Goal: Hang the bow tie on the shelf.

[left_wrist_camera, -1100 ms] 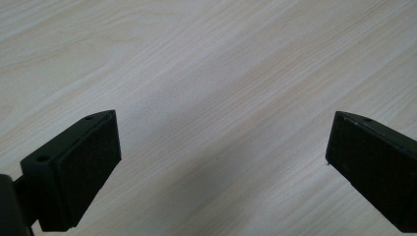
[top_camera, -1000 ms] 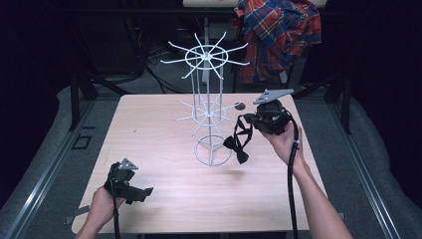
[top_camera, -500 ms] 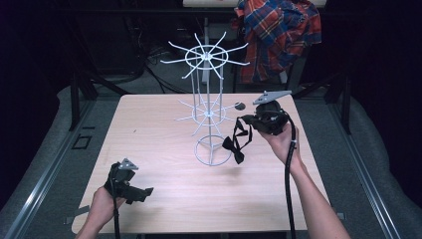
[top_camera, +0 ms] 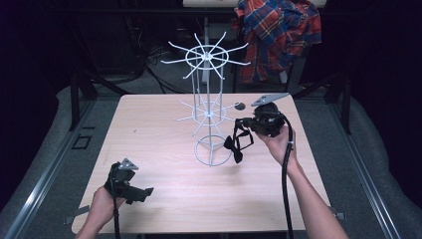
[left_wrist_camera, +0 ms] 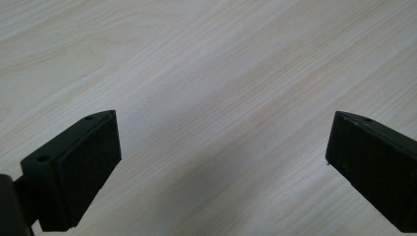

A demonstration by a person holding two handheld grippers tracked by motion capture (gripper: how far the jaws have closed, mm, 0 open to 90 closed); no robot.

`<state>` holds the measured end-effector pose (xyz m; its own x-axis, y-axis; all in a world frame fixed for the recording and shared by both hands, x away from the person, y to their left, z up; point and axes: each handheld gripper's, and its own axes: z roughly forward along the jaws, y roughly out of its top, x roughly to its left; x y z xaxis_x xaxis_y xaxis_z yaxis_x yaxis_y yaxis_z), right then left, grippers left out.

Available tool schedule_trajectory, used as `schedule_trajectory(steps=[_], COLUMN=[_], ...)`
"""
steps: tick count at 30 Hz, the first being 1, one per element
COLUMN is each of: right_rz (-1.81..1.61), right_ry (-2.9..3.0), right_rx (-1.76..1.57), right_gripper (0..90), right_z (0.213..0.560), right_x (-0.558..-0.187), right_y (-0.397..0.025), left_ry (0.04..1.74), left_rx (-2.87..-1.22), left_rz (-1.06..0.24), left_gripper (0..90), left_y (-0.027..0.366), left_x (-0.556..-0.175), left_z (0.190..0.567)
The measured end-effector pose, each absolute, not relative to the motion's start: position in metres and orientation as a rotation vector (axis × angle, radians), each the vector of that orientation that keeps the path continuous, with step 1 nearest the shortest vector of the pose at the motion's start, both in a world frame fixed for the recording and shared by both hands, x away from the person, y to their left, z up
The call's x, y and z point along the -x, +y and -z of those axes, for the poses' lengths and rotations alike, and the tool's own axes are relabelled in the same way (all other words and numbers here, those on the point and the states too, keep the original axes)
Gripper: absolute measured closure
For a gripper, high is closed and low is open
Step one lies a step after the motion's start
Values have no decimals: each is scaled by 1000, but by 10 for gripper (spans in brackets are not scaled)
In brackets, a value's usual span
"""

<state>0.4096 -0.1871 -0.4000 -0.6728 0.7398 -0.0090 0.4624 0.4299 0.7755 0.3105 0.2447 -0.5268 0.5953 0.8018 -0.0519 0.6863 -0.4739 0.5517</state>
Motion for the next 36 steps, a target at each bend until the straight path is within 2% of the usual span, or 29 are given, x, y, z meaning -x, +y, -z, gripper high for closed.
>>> schedule_trajectory(steps=[27,36], right_rz=[-1153,-1277], right_ry=[2392,2401], right_rx=[-1048,-1068], right_gripper=[899,896], right_z=[419,427], right_x=[-413,-416], right_y=[-172,-172], left_ry=[1179,1182], left_rx=[-2304,-2306], left_rz=[-281,-282], left_gripper=[2,2], left_y=[245,246], left_x=[-310,-310], left_z=[527,527])
